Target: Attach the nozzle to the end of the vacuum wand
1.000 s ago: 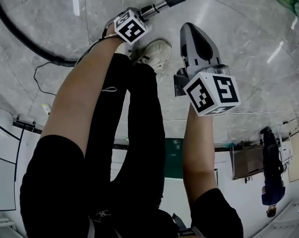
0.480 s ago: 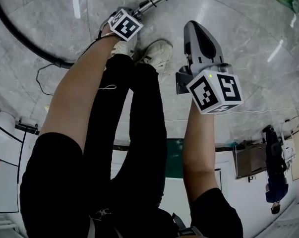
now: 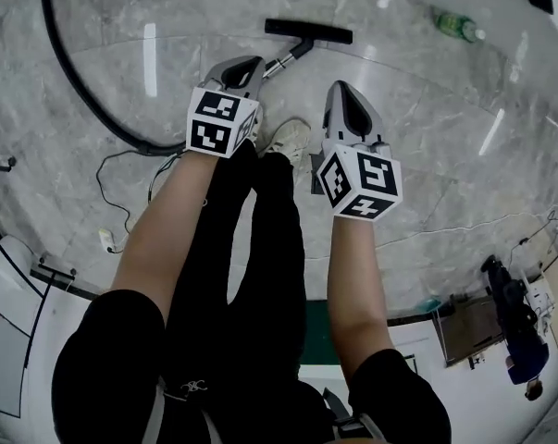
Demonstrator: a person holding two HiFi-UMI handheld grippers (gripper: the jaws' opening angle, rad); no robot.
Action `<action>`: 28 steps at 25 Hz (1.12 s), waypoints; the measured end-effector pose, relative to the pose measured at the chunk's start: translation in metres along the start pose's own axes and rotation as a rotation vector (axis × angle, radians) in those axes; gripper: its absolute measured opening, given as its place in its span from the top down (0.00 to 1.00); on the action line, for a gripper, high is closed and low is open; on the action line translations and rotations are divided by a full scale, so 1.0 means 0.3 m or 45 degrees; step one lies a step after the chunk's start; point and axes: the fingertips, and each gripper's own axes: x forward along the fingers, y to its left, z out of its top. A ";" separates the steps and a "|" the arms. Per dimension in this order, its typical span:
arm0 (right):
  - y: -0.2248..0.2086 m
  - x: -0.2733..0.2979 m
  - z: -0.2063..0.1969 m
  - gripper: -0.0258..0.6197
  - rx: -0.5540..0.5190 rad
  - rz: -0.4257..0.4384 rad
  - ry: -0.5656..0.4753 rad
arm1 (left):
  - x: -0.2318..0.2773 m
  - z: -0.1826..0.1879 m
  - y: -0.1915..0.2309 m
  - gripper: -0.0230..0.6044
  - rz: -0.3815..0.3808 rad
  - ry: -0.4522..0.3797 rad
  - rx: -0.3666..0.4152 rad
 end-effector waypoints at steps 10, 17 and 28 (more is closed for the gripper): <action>0.298 -0.678 0.791 0.94 0.024 -0.066 -0.505 | -0.832 0.909 -0.392 0.95 0.064 -0.385 0.185; 0.440 -1.245 1.173 0.94 0.015 -0.102 -0.688 | -1.380 1.247 -0.754 0.95 0.036 -0.497 0.317; 0.547 -1.742 1.337 0.94 -0.015 0.007 -0.902 | -1.796 1.401 -1.049 0.95 0.006 -0.700 0.498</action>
